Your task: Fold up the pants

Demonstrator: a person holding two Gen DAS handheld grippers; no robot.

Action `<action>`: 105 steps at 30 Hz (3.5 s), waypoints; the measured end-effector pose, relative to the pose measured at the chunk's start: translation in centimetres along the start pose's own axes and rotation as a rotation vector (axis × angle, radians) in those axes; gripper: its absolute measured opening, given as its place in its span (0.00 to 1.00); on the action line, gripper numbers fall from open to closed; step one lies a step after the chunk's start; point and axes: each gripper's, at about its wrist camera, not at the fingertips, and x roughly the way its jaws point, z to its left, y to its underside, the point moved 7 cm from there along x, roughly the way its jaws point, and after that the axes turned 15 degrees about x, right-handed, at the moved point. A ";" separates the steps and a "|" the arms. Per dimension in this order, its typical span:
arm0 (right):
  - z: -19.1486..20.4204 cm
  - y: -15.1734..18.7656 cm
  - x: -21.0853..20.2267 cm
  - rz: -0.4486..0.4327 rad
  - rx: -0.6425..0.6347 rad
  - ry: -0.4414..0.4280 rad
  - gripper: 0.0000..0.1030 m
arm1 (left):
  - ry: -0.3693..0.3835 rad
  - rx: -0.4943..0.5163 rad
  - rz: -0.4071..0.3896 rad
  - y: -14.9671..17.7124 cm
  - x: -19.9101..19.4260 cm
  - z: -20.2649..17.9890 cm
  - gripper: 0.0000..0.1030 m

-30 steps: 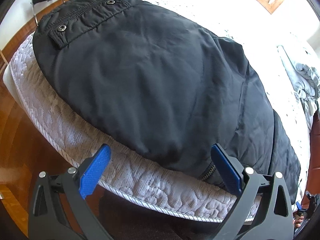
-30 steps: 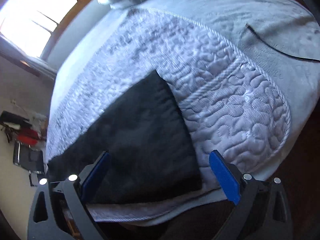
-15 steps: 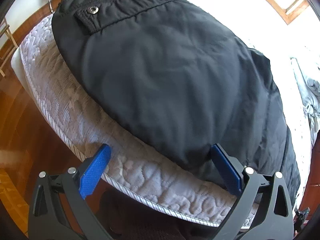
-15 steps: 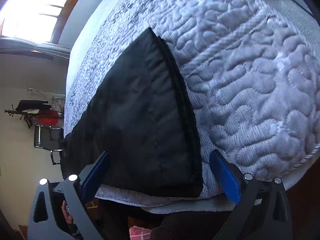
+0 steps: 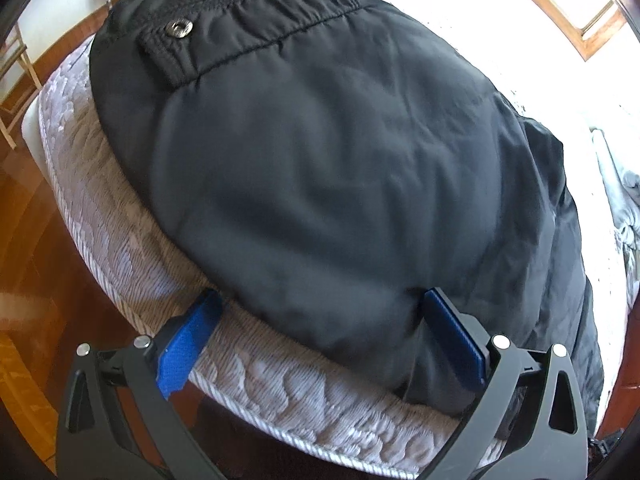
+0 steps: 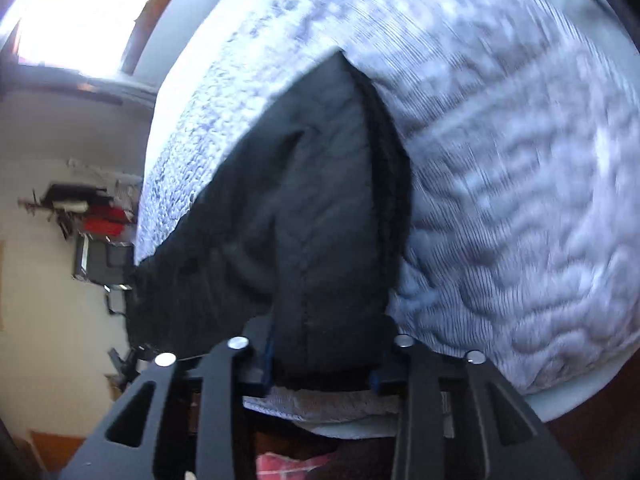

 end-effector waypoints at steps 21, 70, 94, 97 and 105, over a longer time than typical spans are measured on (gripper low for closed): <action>-4.7 -6.2 -3.4 -0.154 0.147 0.050 0.26 | 0.028 0.073 -0.086 -9.4 3.9 -10.6 0.97; 27.9 19.8 15.3 -0.089 -0.907 0.353 0.75 | 0.238 -0.010 -0.156 -2.1 -4.6 -6.1 0.97; 29.3 22.5 19.3 0.138 -0.902 0.186 0.08 | 0.234 -0.037 -0.123 -1.1 -3.4 -5.6 0.97; 28.3 23.9 20.5 0.180 -0.939 0.216 0.08 | 0.237 -0.038 -0.116 -1.0 -3.2 -5.7 0.97; 27.7 23.4 20.0 0.199 -0.904 0.177 0.08 | 0.236 -0.053 -0.106 -1.2 -2.7 -5.7 0.97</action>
